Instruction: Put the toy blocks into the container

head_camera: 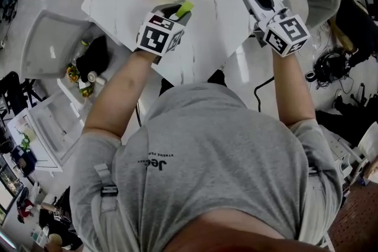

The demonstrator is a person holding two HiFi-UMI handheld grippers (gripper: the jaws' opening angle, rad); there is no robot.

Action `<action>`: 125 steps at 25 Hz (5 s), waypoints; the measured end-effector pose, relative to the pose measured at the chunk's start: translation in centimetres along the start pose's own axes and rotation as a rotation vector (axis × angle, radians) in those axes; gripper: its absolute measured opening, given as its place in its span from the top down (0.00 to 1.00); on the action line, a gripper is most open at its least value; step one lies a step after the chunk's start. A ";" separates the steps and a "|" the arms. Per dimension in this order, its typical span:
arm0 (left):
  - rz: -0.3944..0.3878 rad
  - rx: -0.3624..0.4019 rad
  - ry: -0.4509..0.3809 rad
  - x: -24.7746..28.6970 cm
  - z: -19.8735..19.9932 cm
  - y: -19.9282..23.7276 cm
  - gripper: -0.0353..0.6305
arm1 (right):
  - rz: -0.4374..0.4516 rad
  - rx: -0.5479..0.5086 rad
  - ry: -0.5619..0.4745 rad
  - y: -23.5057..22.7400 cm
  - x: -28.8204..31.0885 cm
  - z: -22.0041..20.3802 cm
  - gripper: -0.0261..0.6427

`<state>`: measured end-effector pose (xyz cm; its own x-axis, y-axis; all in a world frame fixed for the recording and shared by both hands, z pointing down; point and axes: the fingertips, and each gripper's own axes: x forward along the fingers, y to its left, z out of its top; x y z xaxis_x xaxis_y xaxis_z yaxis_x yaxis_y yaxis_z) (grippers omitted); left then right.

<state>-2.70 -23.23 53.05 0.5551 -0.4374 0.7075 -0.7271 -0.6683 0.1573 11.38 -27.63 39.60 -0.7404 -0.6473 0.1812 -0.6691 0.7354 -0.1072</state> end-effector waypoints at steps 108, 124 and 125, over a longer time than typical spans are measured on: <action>0.099 -0.048 -0.802 -29.3 8.9 0.1 0.86 | -0.148 0.007 -0.128 6.1 -11.6 11.1 0.96; 0.126 -0.069 -0.806 -29.6 8.3 1.3 0.86 | -0.099 -0.020 -0.100 6.2 -9.1 10.8 0.96; 0.127 -0.071 -0.807 -29.5 8.2 1.4 0.86 | -0.099 -0.027 -0.098 6.2 -9.0 10.8 0.96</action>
<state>-16.76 -16.16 26.70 0.5668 -0.8238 0.0141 -0.8130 -0.5564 0.1716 13.19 -19.42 26.78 -0.6745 -0.7324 0.0929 -0.7381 0.6714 -0.0666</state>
